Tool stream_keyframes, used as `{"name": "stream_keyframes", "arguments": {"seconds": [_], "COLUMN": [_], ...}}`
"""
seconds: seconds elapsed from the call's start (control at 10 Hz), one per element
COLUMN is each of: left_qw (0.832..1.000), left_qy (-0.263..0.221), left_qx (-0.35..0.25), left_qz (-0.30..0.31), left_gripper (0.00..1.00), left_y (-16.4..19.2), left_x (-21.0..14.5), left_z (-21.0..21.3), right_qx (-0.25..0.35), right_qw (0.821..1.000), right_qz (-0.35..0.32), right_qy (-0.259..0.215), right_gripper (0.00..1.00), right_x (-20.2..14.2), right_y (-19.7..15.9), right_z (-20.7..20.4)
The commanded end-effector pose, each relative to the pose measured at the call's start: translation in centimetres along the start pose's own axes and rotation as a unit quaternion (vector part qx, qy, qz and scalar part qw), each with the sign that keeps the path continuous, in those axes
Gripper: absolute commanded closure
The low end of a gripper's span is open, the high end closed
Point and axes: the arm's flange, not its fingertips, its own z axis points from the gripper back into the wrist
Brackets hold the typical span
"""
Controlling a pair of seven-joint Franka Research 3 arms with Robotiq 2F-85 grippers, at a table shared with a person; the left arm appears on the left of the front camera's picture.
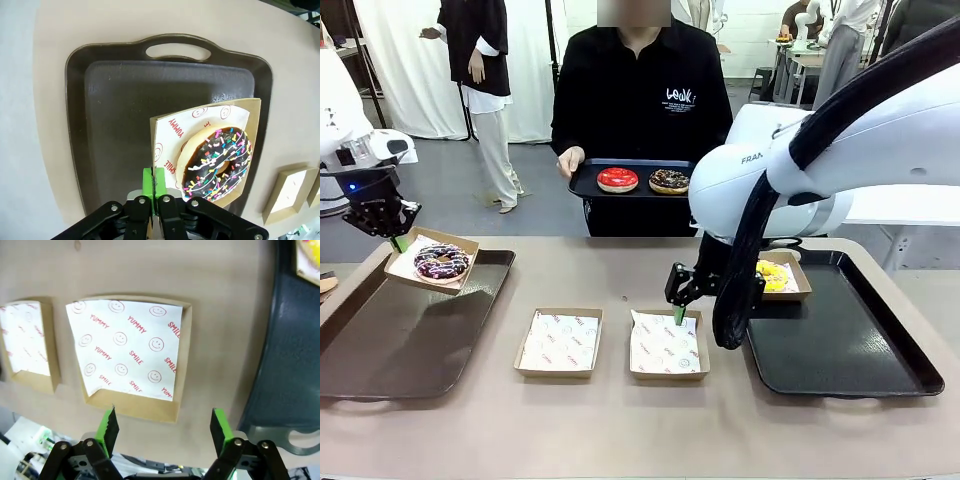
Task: Individually package the donuts and arrange them on the tray.
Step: Place the picked Paper togo box on the Handle tray while simultaneously picking up another Paper togo box from the table with the other hand.
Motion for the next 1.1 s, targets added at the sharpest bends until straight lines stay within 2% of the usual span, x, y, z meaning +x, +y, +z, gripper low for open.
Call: {"name": "stream_keyframes", "arguments": {"seconds": [0.0,0.3,0.6,1.0], "left_qw": [1.000,1.000,1.000,0.999], "left_qy": [-0.001,0.005,0.014,0.027], "left_qx": [0.003,0.002,-0.001,0.000], "left_qz": [0.014,0.015,0.024,0.041], "left_gripper": [0.99,0.99,0.99,0.99], "left_y": [0.2,0.4,0.6,1.0], "left_x": [0.6,0.7,1.0,2.0], "left_z": [-0.2,-0.8,-1.4,-2.5], "right_qx": [-0.014,-0.036,-0.056,-0.057], "right_qw": [1.000,0.999,0.997,0.996], "right_qz": [-0.019,-0.025,-0.027,-0.022], "right_qy": [0.000,-0.003,-0.044,-0.061], "right_gripper": [0.05,0.05,0.05,0.05], "right_x": [1.0,1.5,0.7,0.0], "right_y": [0.5,0.6,0.8,0.9], "right_z": [-1.4,-3.5,-4.9,-5.9]}}
